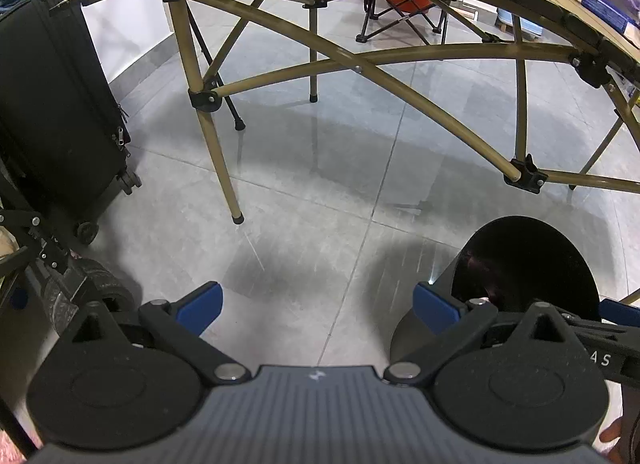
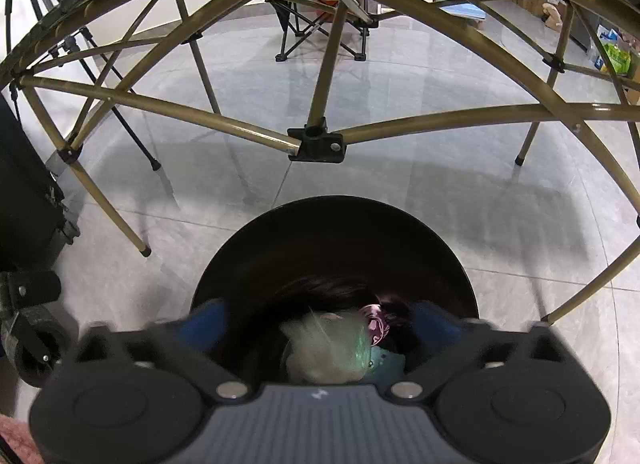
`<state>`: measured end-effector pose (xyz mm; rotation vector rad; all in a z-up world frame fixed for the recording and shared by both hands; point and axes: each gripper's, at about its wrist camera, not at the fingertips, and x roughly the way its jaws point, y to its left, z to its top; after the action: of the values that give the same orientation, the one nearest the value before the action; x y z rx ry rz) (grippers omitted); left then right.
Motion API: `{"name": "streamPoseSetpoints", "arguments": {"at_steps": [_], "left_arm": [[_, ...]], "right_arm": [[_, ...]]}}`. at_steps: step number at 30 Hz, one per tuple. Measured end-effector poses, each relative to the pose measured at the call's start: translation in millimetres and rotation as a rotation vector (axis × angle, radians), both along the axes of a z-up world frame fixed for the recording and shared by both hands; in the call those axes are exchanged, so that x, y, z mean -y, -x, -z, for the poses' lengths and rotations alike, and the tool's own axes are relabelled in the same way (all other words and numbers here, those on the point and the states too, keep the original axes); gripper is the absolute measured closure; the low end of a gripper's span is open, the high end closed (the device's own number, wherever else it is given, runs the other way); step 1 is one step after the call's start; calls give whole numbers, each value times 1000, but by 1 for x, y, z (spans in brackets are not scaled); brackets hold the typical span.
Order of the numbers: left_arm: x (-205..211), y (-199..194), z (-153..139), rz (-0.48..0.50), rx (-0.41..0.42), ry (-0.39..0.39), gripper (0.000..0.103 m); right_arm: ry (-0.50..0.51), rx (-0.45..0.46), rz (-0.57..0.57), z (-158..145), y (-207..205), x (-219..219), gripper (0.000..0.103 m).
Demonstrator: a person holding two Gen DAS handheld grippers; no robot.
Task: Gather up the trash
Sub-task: 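Bring both tools back up to the remaining items on the table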
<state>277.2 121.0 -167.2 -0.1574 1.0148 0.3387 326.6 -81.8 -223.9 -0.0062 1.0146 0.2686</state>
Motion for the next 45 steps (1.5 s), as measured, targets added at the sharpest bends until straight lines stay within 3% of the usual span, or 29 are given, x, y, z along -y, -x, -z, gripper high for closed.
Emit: {"name": "streamPoseSetpoints", "arguments": {"at_steps": [22,35,45], "left_arm": [[13,9,-19,42,76,17,0],[32,29,-72,81,240,-1,0],[52,35,-119,119,359,-2,0]], "right_arm": [[5,30,9,-15,9,11,0],[-38,139,41,-61,26,35,0],[-54,290,42,-111,40,60,0]]}}
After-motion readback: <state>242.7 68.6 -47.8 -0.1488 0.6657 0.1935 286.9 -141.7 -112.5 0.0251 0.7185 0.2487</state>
